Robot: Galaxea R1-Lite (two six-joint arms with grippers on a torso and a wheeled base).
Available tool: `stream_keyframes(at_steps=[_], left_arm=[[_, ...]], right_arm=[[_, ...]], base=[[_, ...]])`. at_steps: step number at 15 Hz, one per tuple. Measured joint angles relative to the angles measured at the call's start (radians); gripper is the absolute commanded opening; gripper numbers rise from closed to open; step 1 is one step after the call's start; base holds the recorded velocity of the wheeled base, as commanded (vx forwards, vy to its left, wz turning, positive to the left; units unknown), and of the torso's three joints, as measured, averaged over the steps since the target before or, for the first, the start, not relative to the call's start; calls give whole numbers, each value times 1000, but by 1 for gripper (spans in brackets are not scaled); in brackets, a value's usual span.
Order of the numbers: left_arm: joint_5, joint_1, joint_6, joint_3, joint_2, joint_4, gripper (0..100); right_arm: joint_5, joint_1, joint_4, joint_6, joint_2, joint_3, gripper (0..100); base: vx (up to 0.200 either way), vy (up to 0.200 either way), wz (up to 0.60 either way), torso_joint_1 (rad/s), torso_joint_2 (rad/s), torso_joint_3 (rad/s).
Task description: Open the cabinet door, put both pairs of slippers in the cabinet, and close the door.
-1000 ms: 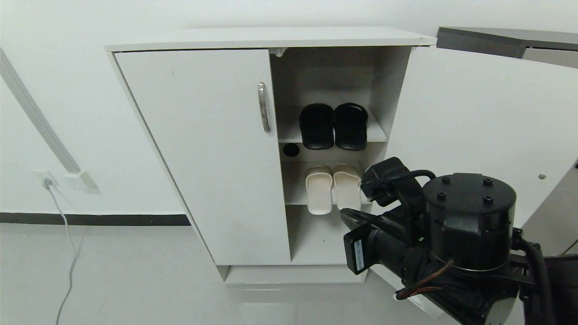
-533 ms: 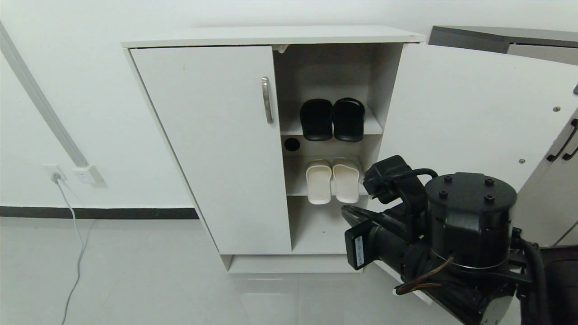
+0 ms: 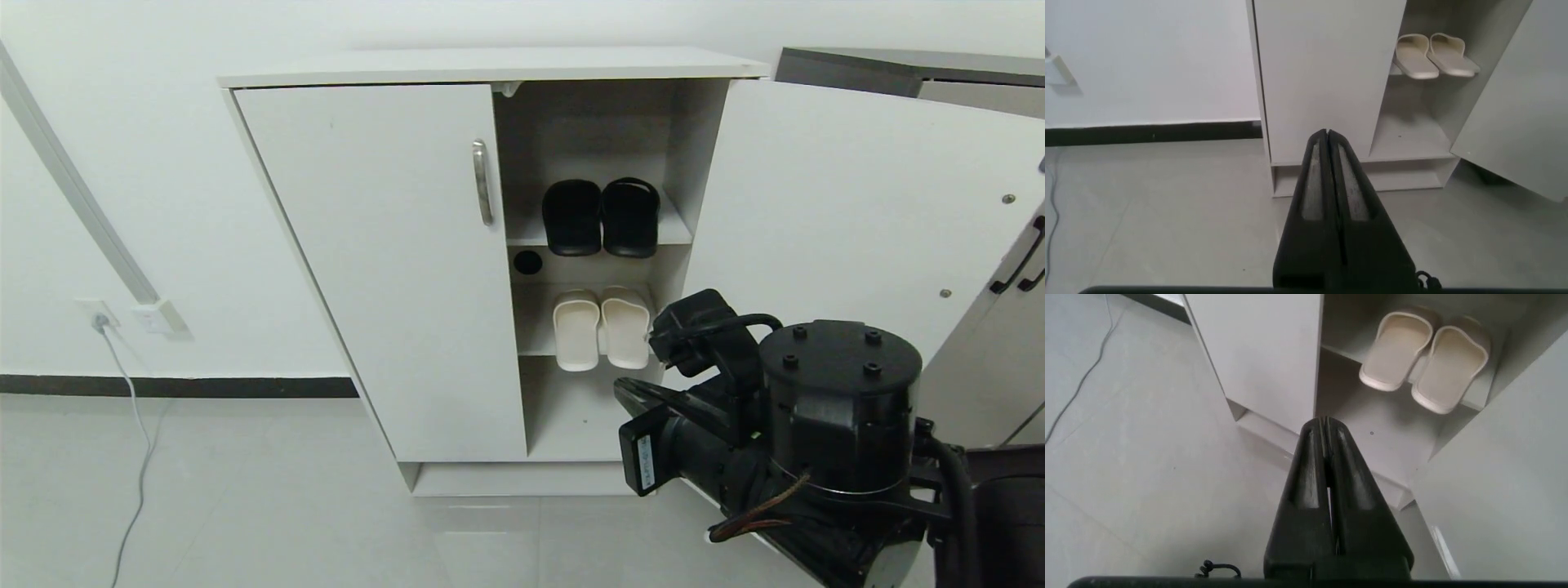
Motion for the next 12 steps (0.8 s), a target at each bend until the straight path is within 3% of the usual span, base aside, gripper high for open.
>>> stream_keyframes(at_steps=[9,12], left_arm=[[0,0,0,0,0,0,0],[0,0,0,0,0,1,0]], right_arm=[[-1,0,0,0,2,-2,0],[-1,1,-1,0,2,-3,0]], base=[[0,0,0,1,-9,-6],[0,0,0,7,-180,-305]])
